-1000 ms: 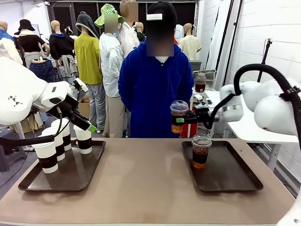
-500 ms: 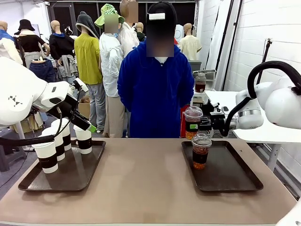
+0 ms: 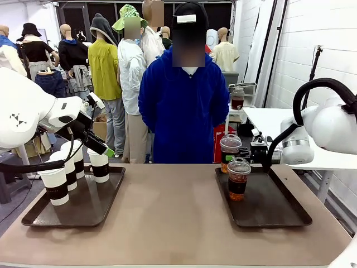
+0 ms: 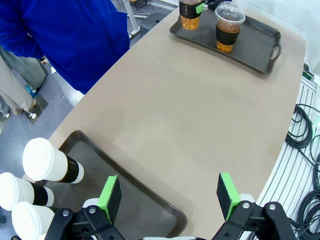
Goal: Distribute the coffee onto the tray.
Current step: Pick up another iced Americano from the middle of the table and place it on the right Handle tray.
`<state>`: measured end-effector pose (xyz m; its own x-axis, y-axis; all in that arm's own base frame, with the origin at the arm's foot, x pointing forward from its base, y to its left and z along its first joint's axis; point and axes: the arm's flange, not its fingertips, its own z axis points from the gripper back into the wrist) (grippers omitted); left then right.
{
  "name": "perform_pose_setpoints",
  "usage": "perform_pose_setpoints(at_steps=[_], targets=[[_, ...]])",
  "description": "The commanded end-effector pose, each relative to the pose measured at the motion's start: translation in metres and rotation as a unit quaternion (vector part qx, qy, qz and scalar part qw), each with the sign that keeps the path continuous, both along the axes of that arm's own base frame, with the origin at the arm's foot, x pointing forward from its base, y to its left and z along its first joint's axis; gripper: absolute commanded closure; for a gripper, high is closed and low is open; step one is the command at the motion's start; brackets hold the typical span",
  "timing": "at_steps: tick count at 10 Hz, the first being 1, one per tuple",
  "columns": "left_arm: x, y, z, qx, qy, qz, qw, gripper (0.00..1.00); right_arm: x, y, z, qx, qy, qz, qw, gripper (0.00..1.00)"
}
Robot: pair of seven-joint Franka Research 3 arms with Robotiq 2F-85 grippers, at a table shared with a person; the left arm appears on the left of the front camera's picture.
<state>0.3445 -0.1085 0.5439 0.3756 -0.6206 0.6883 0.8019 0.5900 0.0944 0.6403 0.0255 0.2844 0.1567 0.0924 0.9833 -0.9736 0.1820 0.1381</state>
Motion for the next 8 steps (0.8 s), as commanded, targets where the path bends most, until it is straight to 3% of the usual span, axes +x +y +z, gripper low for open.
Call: perform_pose_setpoints(at_steps=[1,8], targets=[[0.001,0.002,0.000,-0.002,0.001,0.000,1.000,0.00,-0.007,0.000,-0.006,0.015,-0.012,-0.014,1.000,0.30],[0.001,0.002,0.000,-0.002,0.001,0.000,1.000,0.00,-0.015,-0.012,-0.033,0.003,-0.016,-0.021,1.000,0.30]])
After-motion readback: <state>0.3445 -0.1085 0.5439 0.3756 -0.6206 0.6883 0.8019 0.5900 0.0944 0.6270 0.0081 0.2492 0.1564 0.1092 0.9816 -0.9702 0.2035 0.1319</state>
